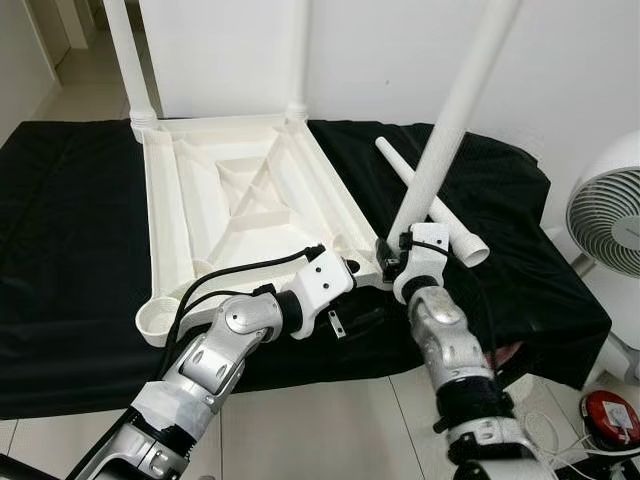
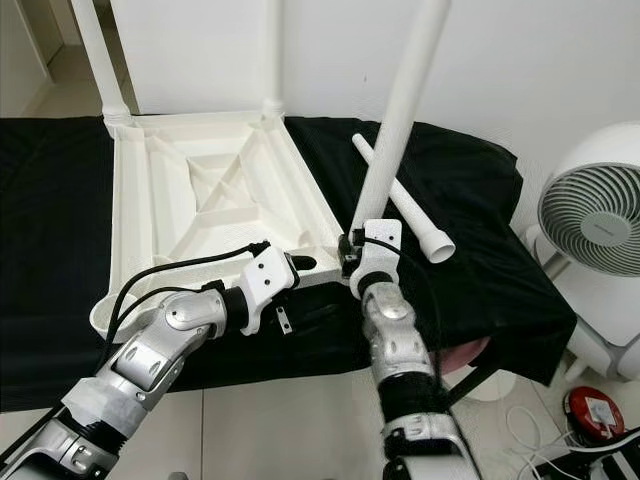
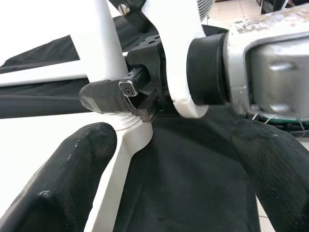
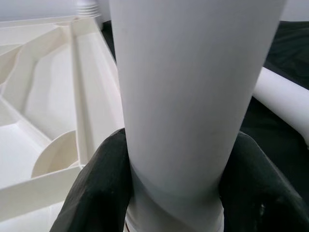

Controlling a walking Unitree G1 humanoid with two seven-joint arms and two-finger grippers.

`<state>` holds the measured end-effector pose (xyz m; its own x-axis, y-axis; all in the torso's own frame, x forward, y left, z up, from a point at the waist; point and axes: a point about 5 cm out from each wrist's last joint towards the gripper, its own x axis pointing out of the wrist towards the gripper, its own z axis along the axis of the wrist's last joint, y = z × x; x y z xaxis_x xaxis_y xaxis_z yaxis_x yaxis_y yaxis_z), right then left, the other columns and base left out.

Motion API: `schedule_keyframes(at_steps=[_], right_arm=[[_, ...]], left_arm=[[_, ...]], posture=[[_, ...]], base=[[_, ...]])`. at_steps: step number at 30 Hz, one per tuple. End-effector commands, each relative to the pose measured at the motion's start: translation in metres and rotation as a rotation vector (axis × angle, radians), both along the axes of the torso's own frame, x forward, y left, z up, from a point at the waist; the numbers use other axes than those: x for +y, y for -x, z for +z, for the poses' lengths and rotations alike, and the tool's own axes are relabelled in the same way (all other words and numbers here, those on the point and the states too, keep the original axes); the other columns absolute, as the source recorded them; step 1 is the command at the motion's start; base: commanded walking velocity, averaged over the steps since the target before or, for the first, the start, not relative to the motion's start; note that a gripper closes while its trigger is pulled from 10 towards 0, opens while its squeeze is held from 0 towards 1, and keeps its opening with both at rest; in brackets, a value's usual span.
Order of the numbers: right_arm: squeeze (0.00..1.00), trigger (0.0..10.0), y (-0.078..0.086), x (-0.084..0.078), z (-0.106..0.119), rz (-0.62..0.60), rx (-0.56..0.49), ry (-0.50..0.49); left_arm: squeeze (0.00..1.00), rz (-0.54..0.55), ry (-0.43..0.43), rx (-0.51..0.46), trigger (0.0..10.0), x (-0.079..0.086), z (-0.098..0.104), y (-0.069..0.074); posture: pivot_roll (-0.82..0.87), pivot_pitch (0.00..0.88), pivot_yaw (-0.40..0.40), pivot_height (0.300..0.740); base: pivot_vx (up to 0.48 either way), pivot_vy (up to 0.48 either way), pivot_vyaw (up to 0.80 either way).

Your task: Building children table

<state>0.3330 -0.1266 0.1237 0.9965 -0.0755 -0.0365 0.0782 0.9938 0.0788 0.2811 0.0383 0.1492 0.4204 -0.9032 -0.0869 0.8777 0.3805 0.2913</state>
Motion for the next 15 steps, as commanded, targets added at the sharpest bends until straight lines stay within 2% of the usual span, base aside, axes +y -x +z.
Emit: schedule_keyframes(at_steps=[1, 2, 10, 11, 15], right_arm=[[0.0, 10.0, 0.005, -0.007, -0.016, -0.045, 0.077, 0.009], [0.0, 10.0, 0.006, 0.001, -0.013, -0.017, 0.063, -0.01], [0.0, 10.0, 0.005, 0.007, -0.006, 0.048, 0.028, -0.021], [1.0, 10.0, 0.004, 0.005, -0.004, 0.061, 0.022, -0.027], [1.0, 10.0, 0.003, 0.001, -0.001, 0.103, 0.002, -0.018]], left_arm=[[0.0, -0.047, -0.025, -0.008, 10.0, -0.003, -0.001, 0.002], [0.0, -0.047, -0.025, -0.008, 10.0, -0.003, -0.001, 0.002], [0.0, -0.049, -0.027, -0.008, 10.0, -0.004, -0.001, 0.002], [0.0, -0.049, -0.027, -0.01, 10.0, -0.004, -0.001, 0.002], [0.0, -0.048, -0.027, -0.012, 10.0, -0.004, 0.0, 0.002]], posture=[[-0.08, 0.0, -0.058, 0.74], [-0.08, 0.0, -0.057, 0.74], [-0.08, 0.0, -0.058, 0.74], [-0.08, 0.0, -0.06, 0.74], [-0.08, 0.0, -0.06, 0.74]], base=[[0.0, 0.0, 0.0], [0.0, 0.0, 0.0], [0.0, 0.0, 0.0], [0.0, 0.0, 0.0], [0.0, 0.0, 0.0]])
